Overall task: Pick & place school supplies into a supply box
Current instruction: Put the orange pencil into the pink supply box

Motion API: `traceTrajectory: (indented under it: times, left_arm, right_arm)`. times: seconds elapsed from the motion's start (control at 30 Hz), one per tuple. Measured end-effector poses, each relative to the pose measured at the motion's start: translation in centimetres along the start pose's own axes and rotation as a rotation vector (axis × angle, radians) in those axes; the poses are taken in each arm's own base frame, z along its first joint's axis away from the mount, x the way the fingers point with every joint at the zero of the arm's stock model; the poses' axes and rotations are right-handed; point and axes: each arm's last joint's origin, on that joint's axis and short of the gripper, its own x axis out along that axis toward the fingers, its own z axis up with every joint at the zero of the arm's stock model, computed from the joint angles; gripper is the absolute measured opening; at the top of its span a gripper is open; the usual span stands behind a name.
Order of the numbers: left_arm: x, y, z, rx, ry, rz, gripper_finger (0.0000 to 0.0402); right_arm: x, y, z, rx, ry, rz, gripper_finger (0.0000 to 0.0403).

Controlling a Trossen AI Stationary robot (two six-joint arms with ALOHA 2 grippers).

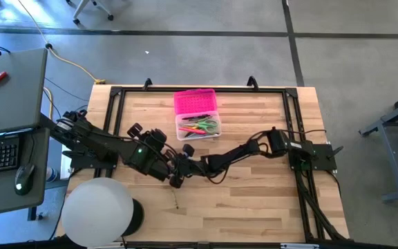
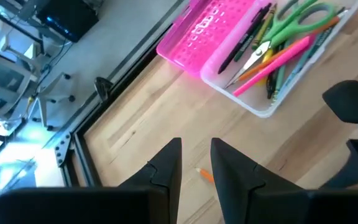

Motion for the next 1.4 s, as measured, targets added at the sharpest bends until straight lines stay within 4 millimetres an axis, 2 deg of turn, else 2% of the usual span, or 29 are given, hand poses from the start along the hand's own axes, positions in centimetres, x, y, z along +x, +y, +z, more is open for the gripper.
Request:
traceTrajectory:
  times: [0.17,0.33,0.5,0.7,0.87,0.97,1.17,1.3,1.4]
  left_arm:
    - [0.0,0.0,0.0,-0.004,0.014,-0.005,0.0106]
    - [0.0,-0.1,-0.2,0.020,0.067,-0.024,0.0075]
    - [0.0,-0.1,-0.3,0.047,0.088,-0.033,0.0042]
    - [0.0,-0.1,-0.3,0.049,0.085,-0.032,0.0012]
    - [0.0,-0.1,-0.2,0.041,0.050,-0.019,0.0016]
    - [0.0,0.0,0.0,0.042,0.011,-0.005,0.0021]
    - [-0.4,1.1,0.4,0.013,-0.069,0.003,0.0010]
    - [-1.0,2.5,0.7,-0.028,-0.116,-0.008,0.0017]
    - [-1.4,3.5,0.9,-0.055,-0.146,-0.016,0.0024]
  right_arm:
    - [0.0,0.0,-0.1,0.014,0.002,-0.032,0.0119]
    - [-0.3,-1.3,-0.1,-0.060,0.034,-0.229,0.0119]
    - [-1.7,-2.7,2.0,-0.046,0.066,-0.327,0.0119]
    - [-4.0,-3.3,4.8,-0.093,0.040,-0.448,0.0119]
    - [-7.2,-3.9,7.0,-0.139,0.061,-0.582,0.0119]
    - [-9.4,-3.6,7.5,-0.117,0.077,-0.623,0.0119]
    - [-11.8,-1.0,5.5,-0.091,0.133,-0.587,0.0119]
    - [-12.2,-0.1,2.2,-0.039,0.119,-0.566,0.0119]
    - [-11.4,0.1,0.5,0.040,0.058,-0.471,0.0119]
